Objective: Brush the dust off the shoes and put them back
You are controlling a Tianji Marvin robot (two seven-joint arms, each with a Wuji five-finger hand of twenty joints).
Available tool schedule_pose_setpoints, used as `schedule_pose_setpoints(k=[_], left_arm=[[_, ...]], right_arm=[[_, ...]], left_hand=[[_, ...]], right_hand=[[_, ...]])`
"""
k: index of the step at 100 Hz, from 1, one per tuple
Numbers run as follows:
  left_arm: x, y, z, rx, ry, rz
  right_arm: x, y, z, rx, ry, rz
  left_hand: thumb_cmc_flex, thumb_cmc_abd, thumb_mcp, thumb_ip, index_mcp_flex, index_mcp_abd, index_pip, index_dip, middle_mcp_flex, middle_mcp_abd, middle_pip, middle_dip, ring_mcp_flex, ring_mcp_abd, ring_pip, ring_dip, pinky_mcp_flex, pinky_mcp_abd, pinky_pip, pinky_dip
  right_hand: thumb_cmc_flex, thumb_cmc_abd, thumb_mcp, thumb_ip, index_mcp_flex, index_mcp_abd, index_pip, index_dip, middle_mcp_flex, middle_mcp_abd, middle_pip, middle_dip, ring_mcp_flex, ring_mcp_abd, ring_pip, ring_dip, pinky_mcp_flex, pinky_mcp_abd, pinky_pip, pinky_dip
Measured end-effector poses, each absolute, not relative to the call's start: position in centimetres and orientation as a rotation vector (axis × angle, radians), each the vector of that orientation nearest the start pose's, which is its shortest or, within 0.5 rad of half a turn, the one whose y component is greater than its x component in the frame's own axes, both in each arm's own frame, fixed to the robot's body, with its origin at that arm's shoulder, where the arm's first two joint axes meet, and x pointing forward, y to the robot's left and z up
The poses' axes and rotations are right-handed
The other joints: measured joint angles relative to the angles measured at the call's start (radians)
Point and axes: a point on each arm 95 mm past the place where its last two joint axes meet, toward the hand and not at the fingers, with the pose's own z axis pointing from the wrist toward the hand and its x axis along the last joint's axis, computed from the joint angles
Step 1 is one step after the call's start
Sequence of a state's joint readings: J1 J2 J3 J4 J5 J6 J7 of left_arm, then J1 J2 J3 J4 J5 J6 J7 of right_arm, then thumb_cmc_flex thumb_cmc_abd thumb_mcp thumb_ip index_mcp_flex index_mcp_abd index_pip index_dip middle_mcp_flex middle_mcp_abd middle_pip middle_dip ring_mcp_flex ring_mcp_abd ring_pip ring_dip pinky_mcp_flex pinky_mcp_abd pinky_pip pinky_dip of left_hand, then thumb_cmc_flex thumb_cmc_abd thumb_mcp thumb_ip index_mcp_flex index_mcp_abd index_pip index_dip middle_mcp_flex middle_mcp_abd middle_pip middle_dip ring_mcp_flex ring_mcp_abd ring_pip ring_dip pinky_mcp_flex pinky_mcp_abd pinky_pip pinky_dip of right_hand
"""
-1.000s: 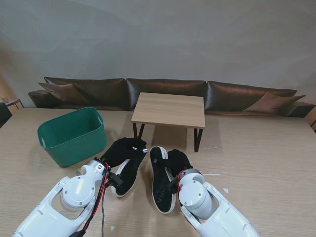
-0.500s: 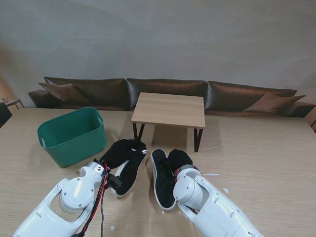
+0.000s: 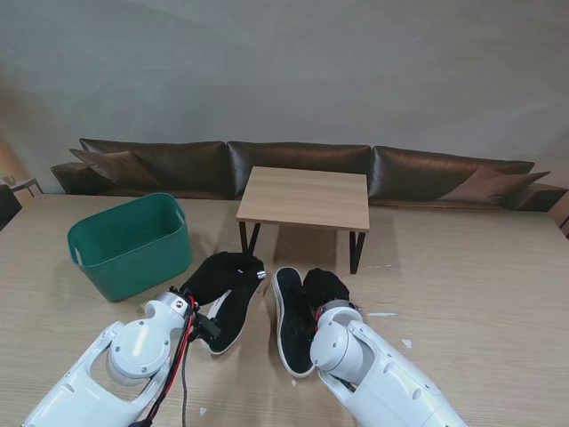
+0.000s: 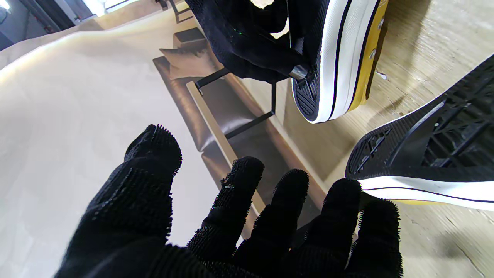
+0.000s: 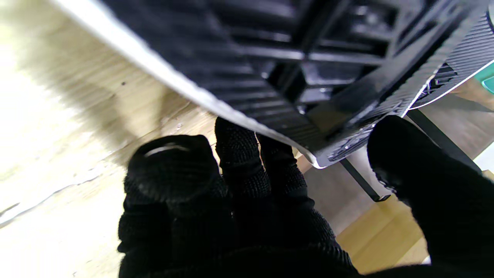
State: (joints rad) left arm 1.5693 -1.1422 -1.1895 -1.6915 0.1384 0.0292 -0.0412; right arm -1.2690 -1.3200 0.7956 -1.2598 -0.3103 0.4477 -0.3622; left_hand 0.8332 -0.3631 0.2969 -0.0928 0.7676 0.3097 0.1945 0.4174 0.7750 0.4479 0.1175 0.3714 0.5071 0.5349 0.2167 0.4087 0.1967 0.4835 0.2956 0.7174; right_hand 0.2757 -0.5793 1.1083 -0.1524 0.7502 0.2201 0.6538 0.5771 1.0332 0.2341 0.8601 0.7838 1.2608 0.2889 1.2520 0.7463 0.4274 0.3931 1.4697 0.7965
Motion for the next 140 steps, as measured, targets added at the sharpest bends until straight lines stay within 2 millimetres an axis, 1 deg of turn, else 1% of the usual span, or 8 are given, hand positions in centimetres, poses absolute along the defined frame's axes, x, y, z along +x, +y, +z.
schedule_pose_setpoints(k=[17, 20, 30, 38, 47, 73, 116, 140], left_arm=[[39.6, -4.0, -30.2, -2.016, 1.037, -2.065], [39.6, -4.0, -30.2, -2.016, 1.037, -2.064], [39.6, -4.0, -30.2, -2.017, 1.038, -2.064], [39.6, -4.0, -30.3, -2.017, 1.038, -2.063], [39.6, -4.0, -30.3, -2.019, 1.038, -2.063], [39.6, -4.0, -30.4, -2.026, 1.041, -2.062], [39.7, -4.1, -30.5, -2.034, 1.049, -2.062], [39.7, -4.0, -30.5, -2.032, 1.050, -2.061]], right_arm=[[43.3, 11.3, -37.9, 1.892, 1.025, 1.470], [43.3, 11.3, -37.8, 1.891, 1.025, 1.471], [43.2, 11.1, -37.6, 1.904, 1.028, 1.466], [43.2, 11.0, -37.6, 1.909, 1.037, 1.449], [43.2, 10.9, -37.7, 1.909, 1.046, 1.429], [43.2, 10.6, -37.8, 1.911, 1.076, 1.404], [42.6, 10.3, -37.8, 1.808, 1.128, 1.421], [42.5, 10.4, -37.8, 1.812, 1.107, 1.420]], left_hand=[[0.009, 0.000, -0.011, 0.000, 0.000, 0.000, 0.000, 0.000, 0.002, 0.000, 0.000, 0.000, 0.000, 0.000, 0.000, 0.000, 0.000, 0.000, 0.000, 0.001], [0.010, 0.010, -0.014, 0.000, 0.000, 0.000, 0.000, 0.000, 0.003, 0.000, 0.000, 0.000, 0.000, 0.000, 0.000, 0.000, 0.000, 0.000, 0.000, 0.001], [0.010, 0.009, -0.014, 0.000, 0.000, 0.000, 0.000, 0.000, 0.004, 0.000, 0.000, 0.000, 0.000, 0.000, 0.000, 0.000, 0.000, 0.000, 0.000, 0.001], [0.010, 0.009, -0.015, 0.000, 0.000, 0.000, 0.000, 0.000, 0.004, 0.000, 0.000, 0.000, 0.000, 0.000, 0.000, 0.000, 0.000, 0.000, -0.001, 0.002], [0.018, 0.009, -0.025, 0.000, 0.000, 0.000, 0.000, 0.001, 0.004, 0.000, 0.000, 0.000, 0.000, 0.000, 0.000, 0.000, 0.000, 0.000, -0.001, 0.002], [0.018, 0.009, -0.026, 0.000, 0.000, 0.001, 0.000, 0.001, 0.004, 0.001, 0.000, 0.000, 0.000, 0.000, 0.000, 0.000, 0.000, 0.000, -0.001, 0.010], [0.019, 0.022, -0.037, 0.000, 0.001, 0.008, 0.002, 0.002, 0.006, 0.001, 0.000, 0.000, 0.000, 0.000, 0.000, 0.000, 0.000, -0.001, -0.001, 0.010], [0.019, 0.022, -0.053, 0.000, 0.001, 0.008, 0.003, 0.002, 0.015, 0.001, 0.001, 0.000, 0.000, 0.000, 0.000, 0.000, 0.000, -0.001, -0.001, 0.010]], right_hand=[[-0.016, 0.000, -0.025, 0.000, -0.047, 0.001, -0.013, -0.027, -0.008, -0.001, -0.001, 0.000, -0.001, 0.000, 0.000, 0.000, 0.000, 0.000, 0.000, 0.000], [-0.016, 0.023, -0.024, 0.010, -0.052, 0.001, -0.018, -0.040, -0.012, -0.001, 0.005, 0.000, -0.002, 0.000, 0.000, 0.000, 0.000, 0.000, 0.000, 0.000], [-0.016, 0.024, -0.045, 0.010, -0.065, 0.002, -0.019, -0.066, -0.034, -0.001, -0.001, 0.000, -0.022, 0.002, -0.007, 0.000, 0.000, 0.000, 0.000, 0.000], [-0.016, 0.024, -0.061, 0.010, -0.115, 0.005, -0.030, -0.077, -0.051, -0.001, -0.003, -0.002, -0.022, 0.002, -0.008, 0.000, 0.000, 0.000, 0.000, 0.000], [-0.017, 0.024, -0.074, 0.020, -0.158, 0.009, -0.027, -0.139, -0.054, -0.002, -0.003, -0.009, -0.022, 0.002, -0.008, 0.000, 0.000, 0.000, 0.000, 0.001], [-0.017, 0.024, -0.096, 0.020, -0.189, 0.012, 0.001, -0.198, -0.054, -0.003, -0.003, -0.016, -0.022, 0.002, -0.008, 0.000, 0.000, 0.000, 0.000, 0.001], [-0.019, 0.023, -0.096, 0.020, -0.189, -0.001, 0.037, -0.205, -0.054, -0.028, -0.003, -0.018, -0.022, -0.018, -0.008, 0.000, 0.000, -0.012, 0.000, 0.001], [-0.030, 0.023, -0.134, 0.020, -0.286, 0.008, 0.012, -0.224, -0.075, -0.028, -0.002, -0.030, -0.023, -0.018, -0.008, 0.000, 0.000, -0.012, 0.000, 0.001]])
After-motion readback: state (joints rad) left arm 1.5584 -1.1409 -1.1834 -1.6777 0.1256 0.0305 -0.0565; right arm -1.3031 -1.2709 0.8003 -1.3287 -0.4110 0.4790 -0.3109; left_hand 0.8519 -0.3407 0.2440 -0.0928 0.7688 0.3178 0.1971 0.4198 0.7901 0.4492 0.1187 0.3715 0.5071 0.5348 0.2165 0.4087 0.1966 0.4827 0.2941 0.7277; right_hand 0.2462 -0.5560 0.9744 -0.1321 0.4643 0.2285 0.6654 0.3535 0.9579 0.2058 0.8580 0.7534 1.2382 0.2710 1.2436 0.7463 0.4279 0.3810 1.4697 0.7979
